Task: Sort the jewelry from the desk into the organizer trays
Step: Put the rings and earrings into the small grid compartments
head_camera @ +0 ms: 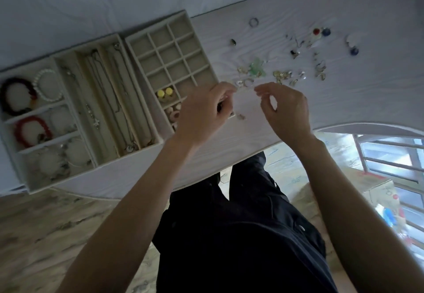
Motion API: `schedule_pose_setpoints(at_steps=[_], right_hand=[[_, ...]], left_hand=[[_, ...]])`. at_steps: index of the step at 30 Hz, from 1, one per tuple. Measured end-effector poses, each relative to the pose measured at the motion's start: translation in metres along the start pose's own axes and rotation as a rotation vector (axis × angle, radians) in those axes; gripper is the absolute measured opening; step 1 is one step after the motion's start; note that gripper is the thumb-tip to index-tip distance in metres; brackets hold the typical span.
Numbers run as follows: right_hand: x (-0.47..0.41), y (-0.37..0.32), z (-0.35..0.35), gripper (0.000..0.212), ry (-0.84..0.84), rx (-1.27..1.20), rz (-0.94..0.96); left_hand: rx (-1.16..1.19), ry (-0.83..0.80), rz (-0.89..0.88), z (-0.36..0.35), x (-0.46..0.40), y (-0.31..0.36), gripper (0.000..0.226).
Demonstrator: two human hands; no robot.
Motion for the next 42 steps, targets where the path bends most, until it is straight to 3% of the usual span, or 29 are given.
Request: schedule_pose_setpoints(at_steps=[3,8,10,16,22,26,32,38,42], right_hand=[[-0.010,0.033,0.008,0.019,-0.014,0.081,-0.081],[-0.047,0.048,-0.001,0.022,-0.038,0.149,-0.047],[-0.057,0.054,-0.013,0.025,-0.122,0.178,-0.055],[-0.065,0.059,-0.025,0.020,-0.136,0.065,-0.113],[-0.065,0.057,0.001,0.016,-0.087,0.104,-0.056],[-0.064,0.036,0.037,0.015,0.016,-0.192,-0.050],[-0.060,-0.008,0.042,0.009,-0.058,-0.407,-0.018],[-0.062,-0.042,-0.020,0.008,-0.206,-0.442,-0.075],[-0.060,-0.053,-0.054,0.014,-0.283,-0.292,-0.091]], left_hand=[[-0.077,-0.057,-0.016,-0.026,-0.037,0.019,0.024],[-0.259,-0.249,0.101,-0.074,-0.096,0.003,0.039],[-0.299,-0.267,0.153,-0.083,-0.103,-0.006,0.040],[-0.191,-0.117,0.223,-0.078,-0.097,-0.010,0.030],[-0.178,-0.110,0.150,-0.075,-0.092,-0.003,0.030],[0.211,-0.057,0.101,-0.060,-0.082,0.019,0.038],[0.691,0.093,0.307,-0.022,-0.049,0.015,0.018],[0.658,0.286,0.535,0.011,-0.014,-0.044,0.018],[0.513,0.275,0.613,0.022,0.000,-0.067,0.010]])
Point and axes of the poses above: each hand's wrist, its own x-axis away from the middle knuckle, its own z-axis out of the back of the hand, y = z × x, the point moved 9 cm from there along -x, towards the middle knuckle, and after that the axes turned 1 degree about y, right-handed, at the moved point
